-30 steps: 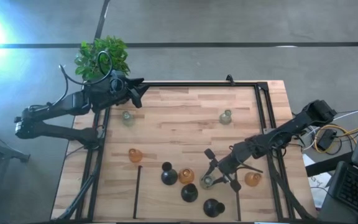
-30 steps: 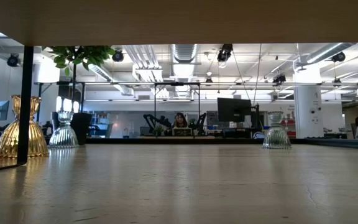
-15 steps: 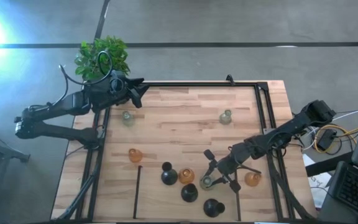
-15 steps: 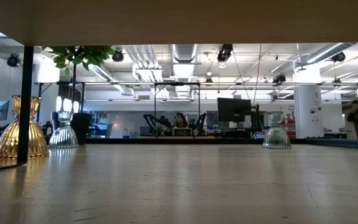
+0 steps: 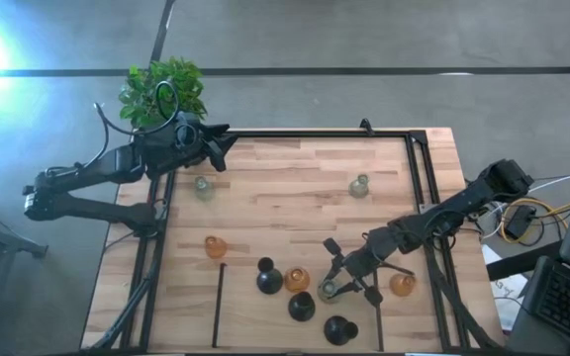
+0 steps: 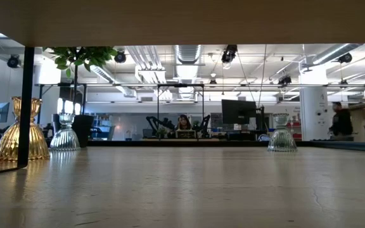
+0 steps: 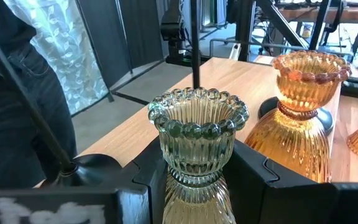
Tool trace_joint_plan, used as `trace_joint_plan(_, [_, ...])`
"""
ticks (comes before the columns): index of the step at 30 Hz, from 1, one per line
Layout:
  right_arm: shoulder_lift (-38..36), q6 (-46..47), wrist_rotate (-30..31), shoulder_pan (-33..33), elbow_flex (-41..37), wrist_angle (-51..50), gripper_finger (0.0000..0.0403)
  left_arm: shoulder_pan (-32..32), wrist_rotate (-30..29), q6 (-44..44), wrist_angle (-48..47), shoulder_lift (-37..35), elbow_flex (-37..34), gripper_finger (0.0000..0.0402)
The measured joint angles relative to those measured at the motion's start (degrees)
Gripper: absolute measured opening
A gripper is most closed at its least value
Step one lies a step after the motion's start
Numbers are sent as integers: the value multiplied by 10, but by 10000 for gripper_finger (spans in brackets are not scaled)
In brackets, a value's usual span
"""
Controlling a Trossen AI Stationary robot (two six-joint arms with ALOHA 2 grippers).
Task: Pick & Place candle stick holders
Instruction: Put the bottom right transparent glass candle holder on the shelf
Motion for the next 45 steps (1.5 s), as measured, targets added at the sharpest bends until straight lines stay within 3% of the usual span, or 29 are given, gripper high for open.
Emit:
trace_joint_plan(28, [7,19,-9,-10,11,-4,117,0,0,11,0,0,0,229])
trace_joint_plan(45, [7,23,-7,-16,9,1,141,0,0,11,0,0,0,229])
